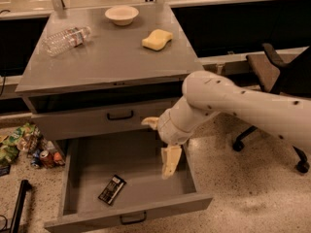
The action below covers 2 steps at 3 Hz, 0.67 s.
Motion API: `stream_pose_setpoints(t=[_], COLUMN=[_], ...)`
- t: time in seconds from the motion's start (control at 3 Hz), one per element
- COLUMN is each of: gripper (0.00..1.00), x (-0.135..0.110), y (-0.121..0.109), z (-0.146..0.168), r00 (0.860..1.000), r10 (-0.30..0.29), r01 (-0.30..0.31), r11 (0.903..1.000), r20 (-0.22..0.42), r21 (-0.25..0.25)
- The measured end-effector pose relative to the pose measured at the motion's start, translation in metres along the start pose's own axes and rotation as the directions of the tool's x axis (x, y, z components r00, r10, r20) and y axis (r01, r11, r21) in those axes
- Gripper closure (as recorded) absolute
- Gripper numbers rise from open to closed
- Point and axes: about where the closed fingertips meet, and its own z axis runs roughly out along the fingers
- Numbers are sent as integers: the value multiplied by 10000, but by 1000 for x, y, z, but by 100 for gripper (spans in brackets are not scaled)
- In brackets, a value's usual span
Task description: Pick rxbar chocolate from middle drawer and place on counter
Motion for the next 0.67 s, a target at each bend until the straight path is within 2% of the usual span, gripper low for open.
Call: stream_pose_setpoints(t=[0.33,0.67], gripper=[0,0], x=[-15,-23], y=[-12,-16], z=[66,104], r00=[9875,9554], r10=[-1507,-2941], r01=[1543,2891], r11=[9840,9499], r20=[461,-264], r21=[-895,-1184])
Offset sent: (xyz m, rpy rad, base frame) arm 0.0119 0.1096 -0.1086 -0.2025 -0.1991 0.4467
